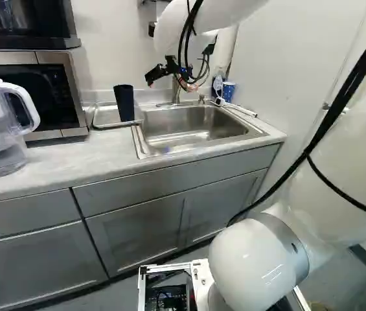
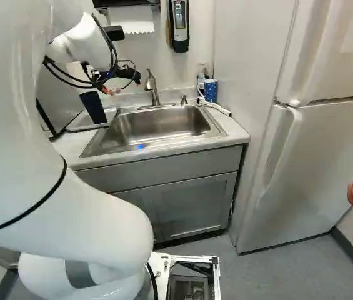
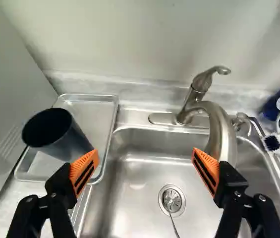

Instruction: Rinse the cup and place it in the tray

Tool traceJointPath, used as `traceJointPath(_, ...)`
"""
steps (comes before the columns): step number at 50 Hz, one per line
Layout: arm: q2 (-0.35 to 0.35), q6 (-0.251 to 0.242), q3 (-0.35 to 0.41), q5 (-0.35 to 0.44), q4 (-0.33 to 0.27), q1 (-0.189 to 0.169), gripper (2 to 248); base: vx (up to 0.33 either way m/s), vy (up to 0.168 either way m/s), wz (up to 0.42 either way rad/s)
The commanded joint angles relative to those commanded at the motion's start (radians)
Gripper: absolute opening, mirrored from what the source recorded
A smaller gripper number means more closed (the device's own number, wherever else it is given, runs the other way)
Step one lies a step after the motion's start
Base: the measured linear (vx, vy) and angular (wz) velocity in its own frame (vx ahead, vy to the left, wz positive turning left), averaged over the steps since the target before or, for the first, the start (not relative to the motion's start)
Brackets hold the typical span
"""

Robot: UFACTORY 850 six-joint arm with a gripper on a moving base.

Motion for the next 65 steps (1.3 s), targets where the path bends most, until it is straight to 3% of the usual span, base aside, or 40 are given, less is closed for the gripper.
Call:
traceJointPath(13,0.055,0.0,0.05,-0.097,0.0,-0.031,247,0.0,0.0,0.0)
traceJointPath(49,0.145,0.0,0.128,-0.097,0.0,-0.153,247,0.0,0.0,0.0)
traceJointPath(65,0.145,0.0,0.128,-0.097,0.0,-0.155,247,0.0,0.0,0.0)
